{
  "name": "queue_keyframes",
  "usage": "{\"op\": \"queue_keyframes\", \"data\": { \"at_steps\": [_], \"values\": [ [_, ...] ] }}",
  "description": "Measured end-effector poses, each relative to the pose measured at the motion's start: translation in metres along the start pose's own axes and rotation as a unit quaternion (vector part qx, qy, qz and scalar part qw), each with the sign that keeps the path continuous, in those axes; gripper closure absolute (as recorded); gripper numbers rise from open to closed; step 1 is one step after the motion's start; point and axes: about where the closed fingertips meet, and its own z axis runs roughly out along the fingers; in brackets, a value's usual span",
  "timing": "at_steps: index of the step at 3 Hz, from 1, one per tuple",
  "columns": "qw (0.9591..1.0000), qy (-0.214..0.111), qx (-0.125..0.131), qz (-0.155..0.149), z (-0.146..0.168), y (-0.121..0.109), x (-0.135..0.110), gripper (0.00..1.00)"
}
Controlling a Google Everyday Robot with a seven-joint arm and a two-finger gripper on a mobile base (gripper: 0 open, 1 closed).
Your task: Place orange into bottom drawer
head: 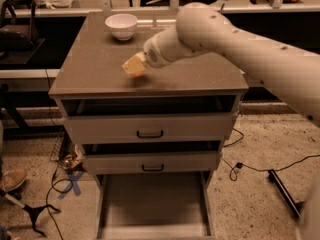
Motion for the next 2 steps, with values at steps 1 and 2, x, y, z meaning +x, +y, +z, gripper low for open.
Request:
{"op": "queue_keyframes", "data": {
  "at_steps": [1, 2],
  "values": [
    [0.999, -0.011, -0.036, -0.023, -0.065, 0.024, 0.028, 1.0],
    [0.9972, 0.018, -0.07, -0.021, -0.086, 0.052, 0.066, 1.0]
  ]
}}
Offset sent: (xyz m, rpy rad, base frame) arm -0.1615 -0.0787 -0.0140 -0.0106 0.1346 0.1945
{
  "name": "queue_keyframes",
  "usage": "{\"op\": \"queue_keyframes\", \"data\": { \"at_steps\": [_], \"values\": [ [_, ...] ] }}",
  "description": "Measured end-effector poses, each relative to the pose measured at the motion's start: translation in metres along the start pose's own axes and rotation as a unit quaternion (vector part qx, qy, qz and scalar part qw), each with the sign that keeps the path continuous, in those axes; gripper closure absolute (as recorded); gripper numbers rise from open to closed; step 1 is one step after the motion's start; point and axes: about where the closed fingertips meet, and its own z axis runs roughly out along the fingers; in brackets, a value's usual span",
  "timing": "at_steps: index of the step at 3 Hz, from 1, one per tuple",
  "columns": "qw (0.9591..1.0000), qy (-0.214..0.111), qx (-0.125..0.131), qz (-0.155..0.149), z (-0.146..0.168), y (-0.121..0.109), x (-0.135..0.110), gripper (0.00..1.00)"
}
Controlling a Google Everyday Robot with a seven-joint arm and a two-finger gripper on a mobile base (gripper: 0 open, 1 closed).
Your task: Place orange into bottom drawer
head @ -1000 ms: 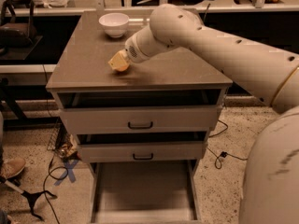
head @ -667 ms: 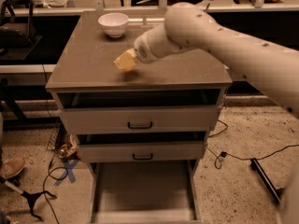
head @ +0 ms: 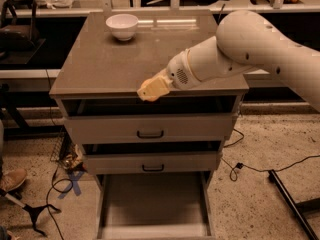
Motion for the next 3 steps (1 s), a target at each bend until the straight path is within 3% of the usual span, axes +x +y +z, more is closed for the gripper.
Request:
{"op": "queue_keyframes", "data": {
  "at_steps": [1, 2, 3],
  "values": [
    [0.9979, 0.047, -0.037, 0.026, 0.021, 0.02, 0.045, 1.0],
    [0.9978, 0.046, -0.039, 0.029, 0.024, 0.019, 0.049, 1.0],
    [0.996, 0.041, -0.063, 0.049, 0.051, 0.01, 0.087, 1.0]
  ]
}}
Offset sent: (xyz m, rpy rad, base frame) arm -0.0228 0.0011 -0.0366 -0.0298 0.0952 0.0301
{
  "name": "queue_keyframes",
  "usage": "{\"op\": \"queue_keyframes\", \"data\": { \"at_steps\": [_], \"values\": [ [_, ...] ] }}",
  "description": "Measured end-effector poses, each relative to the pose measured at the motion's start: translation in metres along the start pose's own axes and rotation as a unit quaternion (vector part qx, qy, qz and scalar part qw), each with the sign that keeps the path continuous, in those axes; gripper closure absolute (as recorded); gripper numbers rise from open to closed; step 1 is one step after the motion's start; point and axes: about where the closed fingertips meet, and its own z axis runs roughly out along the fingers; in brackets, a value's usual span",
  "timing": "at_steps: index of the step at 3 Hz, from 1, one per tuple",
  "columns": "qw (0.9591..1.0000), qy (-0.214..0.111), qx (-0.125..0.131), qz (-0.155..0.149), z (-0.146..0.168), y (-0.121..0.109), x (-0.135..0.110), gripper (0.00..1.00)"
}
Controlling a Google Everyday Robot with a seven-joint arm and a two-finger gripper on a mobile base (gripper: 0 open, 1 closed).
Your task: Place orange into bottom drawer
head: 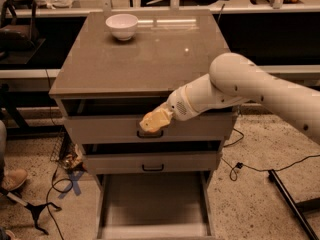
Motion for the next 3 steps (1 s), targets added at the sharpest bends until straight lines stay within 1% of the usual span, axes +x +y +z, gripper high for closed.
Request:
{"op": "queue_keyframes", "data": {
  "at_steps": [1, 2, 3],
  "values": [
    [0.999, -0.012, -0.027, 0.034, 0.044, -0.021, 0.054, 1.0],
    [0.9932, -0.044, -0.061, 0.088, 0.109, -0.039, 0.126, 1.0],
    [0.9872, -0.068, -0.072, 0.125, 0.146, -0.044, 0.167, 1.0]
  ]
}}
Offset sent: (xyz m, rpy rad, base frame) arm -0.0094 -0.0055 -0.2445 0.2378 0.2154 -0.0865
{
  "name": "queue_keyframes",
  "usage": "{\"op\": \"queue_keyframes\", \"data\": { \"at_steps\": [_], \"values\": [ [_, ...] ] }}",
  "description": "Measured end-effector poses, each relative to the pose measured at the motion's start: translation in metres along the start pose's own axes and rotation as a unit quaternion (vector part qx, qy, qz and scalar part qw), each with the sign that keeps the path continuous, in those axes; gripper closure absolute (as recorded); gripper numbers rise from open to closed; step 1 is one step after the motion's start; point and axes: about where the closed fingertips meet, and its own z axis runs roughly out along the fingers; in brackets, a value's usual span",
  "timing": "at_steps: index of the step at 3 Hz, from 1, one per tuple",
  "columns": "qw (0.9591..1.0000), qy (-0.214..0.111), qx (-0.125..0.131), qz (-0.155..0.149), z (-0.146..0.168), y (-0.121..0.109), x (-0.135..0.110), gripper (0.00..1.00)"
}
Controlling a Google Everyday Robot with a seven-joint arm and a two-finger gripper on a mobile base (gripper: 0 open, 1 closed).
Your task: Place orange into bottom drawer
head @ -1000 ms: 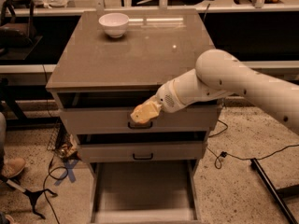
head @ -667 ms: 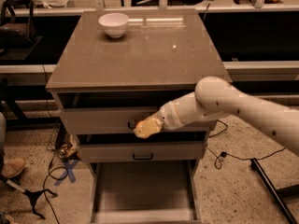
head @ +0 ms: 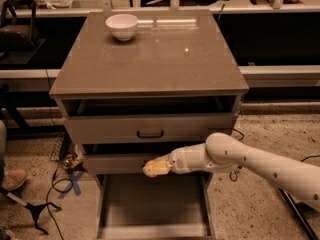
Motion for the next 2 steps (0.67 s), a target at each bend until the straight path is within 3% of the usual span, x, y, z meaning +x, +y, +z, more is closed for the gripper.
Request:
{"op": "queue_keyframes", "data": {
  "at_steps": [1, 2],
  "values": [
    [0.9985, -0.024, -0.009, 0.048, 0.0308, -0.0159, 0.0453, 1.0],
    [0.9985, -0.024, -0.009, 0.048, 0.0308, -0.0159, 0.0453, 1.0]
  ]
}}
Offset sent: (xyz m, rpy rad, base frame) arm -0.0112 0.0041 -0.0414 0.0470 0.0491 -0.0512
